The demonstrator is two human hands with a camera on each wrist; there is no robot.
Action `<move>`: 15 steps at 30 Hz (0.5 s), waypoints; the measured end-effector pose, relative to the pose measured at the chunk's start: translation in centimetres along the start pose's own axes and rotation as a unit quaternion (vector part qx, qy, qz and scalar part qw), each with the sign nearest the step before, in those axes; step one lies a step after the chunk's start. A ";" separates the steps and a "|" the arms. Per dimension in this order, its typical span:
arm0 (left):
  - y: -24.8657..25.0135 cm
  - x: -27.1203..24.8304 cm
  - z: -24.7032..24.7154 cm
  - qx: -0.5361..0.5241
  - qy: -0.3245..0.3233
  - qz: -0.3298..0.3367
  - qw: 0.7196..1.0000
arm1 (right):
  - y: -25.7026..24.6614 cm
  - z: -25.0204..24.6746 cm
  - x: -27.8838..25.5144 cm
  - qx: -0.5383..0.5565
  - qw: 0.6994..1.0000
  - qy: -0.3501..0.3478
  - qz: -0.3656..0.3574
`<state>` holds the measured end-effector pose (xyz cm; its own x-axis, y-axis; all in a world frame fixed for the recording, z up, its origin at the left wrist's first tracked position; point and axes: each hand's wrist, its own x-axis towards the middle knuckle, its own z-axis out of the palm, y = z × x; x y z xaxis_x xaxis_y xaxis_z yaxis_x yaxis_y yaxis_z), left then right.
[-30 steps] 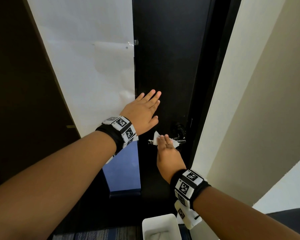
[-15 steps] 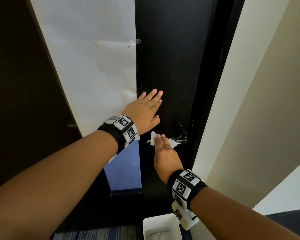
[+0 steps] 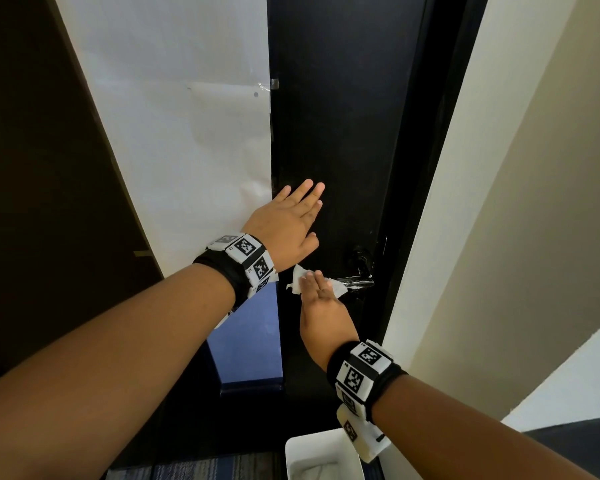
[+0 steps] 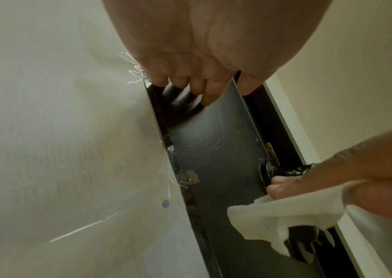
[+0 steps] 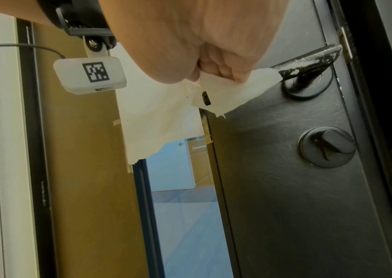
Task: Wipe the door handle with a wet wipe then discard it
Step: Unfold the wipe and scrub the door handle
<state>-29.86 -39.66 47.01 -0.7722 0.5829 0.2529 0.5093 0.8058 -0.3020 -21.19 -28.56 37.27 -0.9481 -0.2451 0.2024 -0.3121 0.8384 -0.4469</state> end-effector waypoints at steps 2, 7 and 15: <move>0.0 0.0 0.0 0.000 -0.001 -0.001 1.000 | -0.2 0.2 0.1 0.006 1.000 -0.002 -0.002; 0.0 0.0 0.0 -0.001 0.000 0.001 1.000 | -0.5 0.6 0.2 0.013 1.000 -0.005 0.004; -0.1 0.0 0.1 -0.003 -0.002 0.002 1.000 | -1.2 0.7 0.2 0.008 1.000 -0.018 -0.001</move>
<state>-29.94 -39.73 46.92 -0.7714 0.5860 0.2482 0.5149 0.8039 -0.2977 -21.09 -29.97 37.20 -0.9491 -0.2638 0.1719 -0.3142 0.8305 -0.4600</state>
